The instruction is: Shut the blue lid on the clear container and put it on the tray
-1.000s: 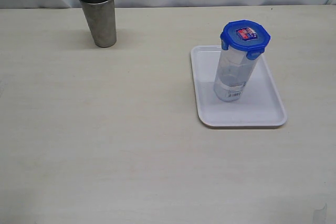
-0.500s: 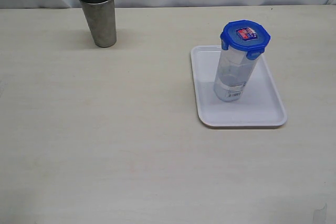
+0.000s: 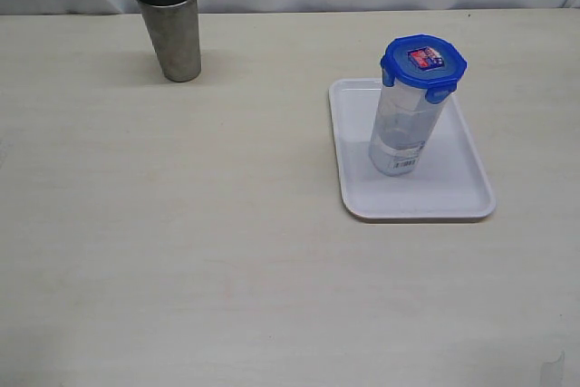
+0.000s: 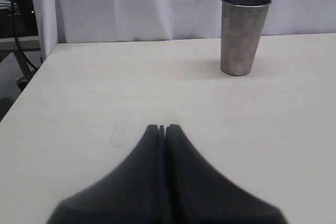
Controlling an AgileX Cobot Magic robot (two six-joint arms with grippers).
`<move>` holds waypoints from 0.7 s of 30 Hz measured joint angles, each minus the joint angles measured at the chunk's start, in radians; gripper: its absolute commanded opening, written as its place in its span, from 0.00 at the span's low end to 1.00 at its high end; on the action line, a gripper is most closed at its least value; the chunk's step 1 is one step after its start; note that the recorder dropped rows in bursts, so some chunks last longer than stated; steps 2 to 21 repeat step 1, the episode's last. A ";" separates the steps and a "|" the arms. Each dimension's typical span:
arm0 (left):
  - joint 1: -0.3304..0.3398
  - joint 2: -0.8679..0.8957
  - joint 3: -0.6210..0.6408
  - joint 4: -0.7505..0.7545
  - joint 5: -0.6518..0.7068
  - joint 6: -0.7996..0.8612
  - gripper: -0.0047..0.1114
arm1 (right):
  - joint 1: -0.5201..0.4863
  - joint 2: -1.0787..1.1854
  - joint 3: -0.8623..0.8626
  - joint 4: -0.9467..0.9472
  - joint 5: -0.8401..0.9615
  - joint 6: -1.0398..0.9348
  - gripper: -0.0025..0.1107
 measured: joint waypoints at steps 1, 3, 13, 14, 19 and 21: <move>0.000 0.000 0.000 0.000 0.000 0.000 0.04 | 0.000 0.000 0.000 0.000 0.000 0.000 0.06; 0.000 0.000 0.000 0.000 0.000 0.000 0.04 | 0.000 0.000 0.000 0.000 0.000 0.000 0.06; 0.000 0.000 0.000 0.000 0.000 0.000 0.04 | 0.000 0.000 0.000 0.000 0.000 0.000 0.06; 0.000 0.000 0.000 0.000 0.000 0.000 0.04 | 0.000 0.000 0.000 0.000 0.000 0.000 0.06; 0.000 0.000 0.000 0.000 0.000 0.000 0.04 | 0.000 0.000 0.000 0.000 0.000 0.000 0.06; 0.000 0.000 0.000 0.000 0.000 0.000 0.04 | 0.000 0.000 0.000 0.000 0.000 0.000 0.06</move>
